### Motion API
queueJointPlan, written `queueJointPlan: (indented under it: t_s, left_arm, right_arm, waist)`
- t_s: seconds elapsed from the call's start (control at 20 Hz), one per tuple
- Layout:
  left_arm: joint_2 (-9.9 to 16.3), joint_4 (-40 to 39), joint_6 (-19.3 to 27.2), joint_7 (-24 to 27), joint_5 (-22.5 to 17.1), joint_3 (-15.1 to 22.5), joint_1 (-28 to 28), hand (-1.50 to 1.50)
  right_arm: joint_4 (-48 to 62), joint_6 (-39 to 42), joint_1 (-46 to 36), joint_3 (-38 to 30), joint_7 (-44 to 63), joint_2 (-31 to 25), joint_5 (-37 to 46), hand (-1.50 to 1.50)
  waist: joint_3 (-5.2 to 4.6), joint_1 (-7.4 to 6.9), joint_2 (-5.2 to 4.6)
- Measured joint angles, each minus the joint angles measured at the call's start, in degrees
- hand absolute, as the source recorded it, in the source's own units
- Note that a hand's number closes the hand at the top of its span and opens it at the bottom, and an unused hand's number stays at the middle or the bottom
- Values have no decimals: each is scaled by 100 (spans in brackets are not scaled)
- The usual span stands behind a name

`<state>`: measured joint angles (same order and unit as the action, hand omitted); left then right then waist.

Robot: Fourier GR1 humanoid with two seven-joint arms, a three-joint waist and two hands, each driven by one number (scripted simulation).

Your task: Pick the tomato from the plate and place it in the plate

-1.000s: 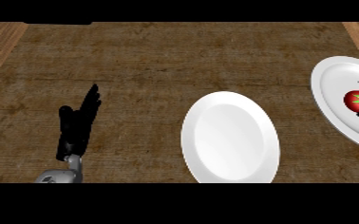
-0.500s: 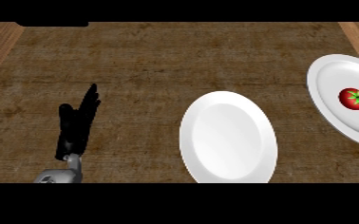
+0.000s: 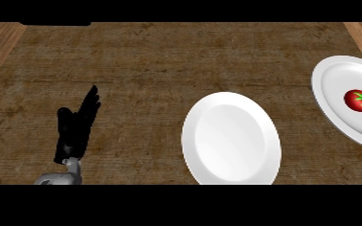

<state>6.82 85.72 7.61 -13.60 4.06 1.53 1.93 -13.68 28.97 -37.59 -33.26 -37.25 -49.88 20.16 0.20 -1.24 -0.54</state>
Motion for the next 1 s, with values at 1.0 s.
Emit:
queueJointPlan:
  t_s: [1.0]
  left_arm:
    - [-65, -181, -26, 60, 55, -51, 144, 0]
  right_arm:
    - [39, -505, 529, 262, -590, 201, -128, -150]
  waist:
    - [4, -23, -9]
